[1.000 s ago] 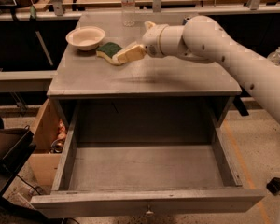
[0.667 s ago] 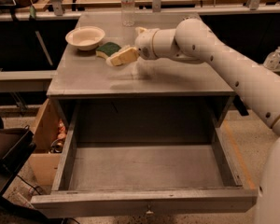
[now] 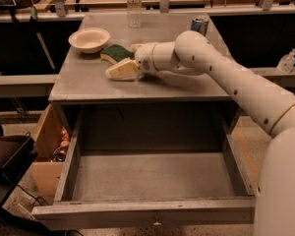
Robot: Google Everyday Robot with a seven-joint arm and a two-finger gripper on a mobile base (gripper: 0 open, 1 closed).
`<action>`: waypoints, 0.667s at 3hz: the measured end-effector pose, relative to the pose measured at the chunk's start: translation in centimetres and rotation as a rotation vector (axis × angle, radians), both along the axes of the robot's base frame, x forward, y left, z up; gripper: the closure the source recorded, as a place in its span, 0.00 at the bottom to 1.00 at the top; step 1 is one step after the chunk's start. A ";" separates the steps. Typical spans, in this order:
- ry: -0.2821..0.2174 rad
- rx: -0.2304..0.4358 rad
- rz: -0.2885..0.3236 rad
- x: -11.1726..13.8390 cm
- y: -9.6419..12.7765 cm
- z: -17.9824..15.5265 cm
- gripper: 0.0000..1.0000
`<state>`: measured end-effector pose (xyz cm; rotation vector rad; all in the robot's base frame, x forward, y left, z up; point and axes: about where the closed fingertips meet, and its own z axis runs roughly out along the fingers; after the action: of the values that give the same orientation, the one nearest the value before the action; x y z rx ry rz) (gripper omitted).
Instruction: Place sponge into top drawer
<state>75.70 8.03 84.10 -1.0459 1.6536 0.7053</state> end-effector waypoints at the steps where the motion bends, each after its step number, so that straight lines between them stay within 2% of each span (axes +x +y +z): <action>1: 0.043 0.005 -0.002 -0.8 0.7 -2.0 0.39; 2: 0.047 0.005 -0.002 -0.8 0.8 -1.9 0.64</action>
Offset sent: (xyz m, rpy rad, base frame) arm -0.0073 0.0068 -0.0193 0.0049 0.0412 -0.0017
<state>74.85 8.82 82.24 -1.0309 1.6918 0.7379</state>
